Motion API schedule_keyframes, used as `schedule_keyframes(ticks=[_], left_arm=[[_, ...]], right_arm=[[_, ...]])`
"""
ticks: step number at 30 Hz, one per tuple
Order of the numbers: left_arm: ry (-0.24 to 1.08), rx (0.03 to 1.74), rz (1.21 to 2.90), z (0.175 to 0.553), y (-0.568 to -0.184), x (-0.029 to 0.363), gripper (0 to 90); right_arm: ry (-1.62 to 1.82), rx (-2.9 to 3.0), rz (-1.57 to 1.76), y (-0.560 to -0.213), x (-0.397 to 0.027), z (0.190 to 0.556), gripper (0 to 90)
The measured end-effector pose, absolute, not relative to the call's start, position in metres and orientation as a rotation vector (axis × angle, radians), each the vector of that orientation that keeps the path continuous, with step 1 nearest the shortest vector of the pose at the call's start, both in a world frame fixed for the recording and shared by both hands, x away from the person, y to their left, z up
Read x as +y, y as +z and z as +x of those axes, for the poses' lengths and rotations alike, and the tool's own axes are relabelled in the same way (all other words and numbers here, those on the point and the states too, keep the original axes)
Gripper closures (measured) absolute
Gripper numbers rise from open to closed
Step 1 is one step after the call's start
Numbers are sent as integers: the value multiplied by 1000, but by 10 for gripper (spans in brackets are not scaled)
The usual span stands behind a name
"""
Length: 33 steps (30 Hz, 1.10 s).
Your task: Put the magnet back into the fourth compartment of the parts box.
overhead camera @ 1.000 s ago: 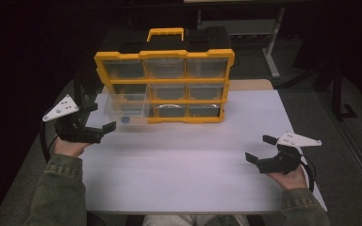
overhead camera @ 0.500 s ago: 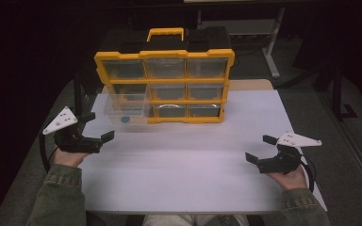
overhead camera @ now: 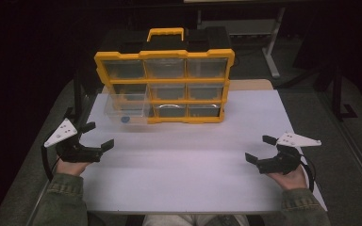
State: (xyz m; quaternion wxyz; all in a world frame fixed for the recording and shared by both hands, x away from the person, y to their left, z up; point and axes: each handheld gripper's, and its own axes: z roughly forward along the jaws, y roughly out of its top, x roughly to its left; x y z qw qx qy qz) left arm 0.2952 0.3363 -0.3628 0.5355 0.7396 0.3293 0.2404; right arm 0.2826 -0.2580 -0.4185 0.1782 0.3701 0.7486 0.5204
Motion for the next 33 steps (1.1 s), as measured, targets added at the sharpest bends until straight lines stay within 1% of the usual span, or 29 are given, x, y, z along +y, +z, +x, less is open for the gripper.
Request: schedule_keyframes(ticks=[8, 18, 23, 26, 33], left_arm=[[555, 802, 1778, 292, -376, 340, 0], [555, 840, 1747, 290, -387, 346, 0], [521, 818, 1743, 290, -396, 347, 0], [508, 827, 1710, 289, -401, 349, 0], [493, 839, 1723, 287, -408, 348, 0]], right_arm=[[1473, 2120, 1046, -418, -258, 282, 0], [1474, 2122, 1042, -418, -258, 282, 0], [1474, 2125, 1040, -418, -258, 282, 0], [1475, 2127, 1041, -419, -257, 282, 0], [1476, 2124, 1046, -419, -258, 283, 0]])
